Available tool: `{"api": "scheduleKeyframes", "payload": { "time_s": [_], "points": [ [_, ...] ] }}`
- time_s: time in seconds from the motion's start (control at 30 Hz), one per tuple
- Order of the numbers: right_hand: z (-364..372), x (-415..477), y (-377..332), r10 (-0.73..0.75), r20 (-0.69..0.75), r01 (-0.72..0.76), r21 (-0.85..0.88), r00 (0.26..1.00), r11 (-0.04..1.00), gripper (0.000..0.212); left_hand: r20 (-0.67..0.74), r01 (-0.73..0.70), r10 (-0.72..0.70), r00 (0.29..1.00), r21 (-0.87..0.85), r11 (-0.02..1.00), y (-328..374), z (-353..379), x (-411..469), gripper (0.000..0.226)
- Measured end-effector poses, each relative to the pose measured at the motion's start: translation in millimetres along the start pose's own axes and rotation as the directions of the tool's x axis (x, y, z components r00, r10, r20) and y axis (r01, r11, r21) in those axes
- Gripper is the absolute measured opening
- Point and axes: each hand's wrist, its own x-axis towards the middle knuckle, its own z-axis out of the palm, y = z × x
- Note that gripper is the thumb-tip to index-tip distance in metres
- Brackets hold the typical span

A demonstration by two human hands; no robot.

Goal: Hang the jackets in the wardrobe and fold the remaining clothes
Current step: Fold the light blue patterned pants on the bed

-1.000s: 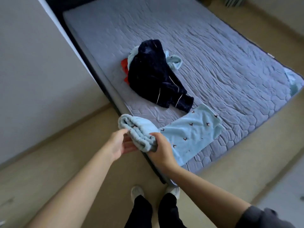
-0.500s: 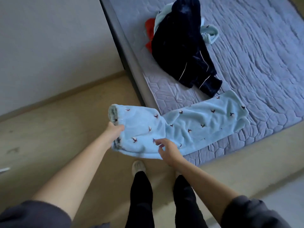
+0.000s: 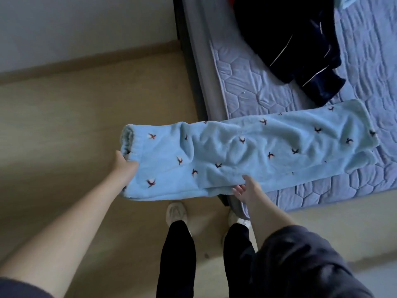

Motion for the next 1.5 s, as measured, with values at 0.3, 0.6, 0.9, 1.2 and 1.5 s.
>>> {"api": "scheduleKeyframes", "payload": {
  "time_s": [0.3, 0.6, 0.9, 1.2, 1.5],
  "points": [
    [-31.4, 39.1, 29.1, -0.02, -0.137, 0.016, -0.032, 0.99, 0.999, 0.04, -0.06, -0.027, 0.023, 0.998, -0.067, 0.997, -14.5, 13.2, 10.8, 0.016],
    [-70.9, 48.3, -28.6, -0.112, -0.081, 0.115, 0.03, 0.99, 0.993, 0.036, -0.14, -0.133, 0.127, 0.982, -0.035, 0.991, 31.0, 55.6, -20.3, 0.017],
    [-149.6, 88.9, -127.7, -0.14, -0.022, 0.142, 0.21, 0.99, 0.967, 0.026, -0.004, -0.247, 0.251, 0.968, -0.185, 0.951, 134.1, 188.1, -92.1, 0.018],
    [-229.5, 153.6, -259.6, -0.332, 0.0, 0.302, 0.411, 0.943, 0.86, 0.028, 0.09, -0.267, 0.275, 0.957, -0.098, 0.959, 178.4, 336.6, -116.2, 0.024],
    [-267.4, 193.5, -313.8, -0.328, -0.132, 0.349, 0.188, 0.935, 0.918, 0.024, -0.029, -0.24, 0.25, 0.968, 0.184, 0.953, 196.1, 361.7, -108.8, 0.024]
  ]
}}
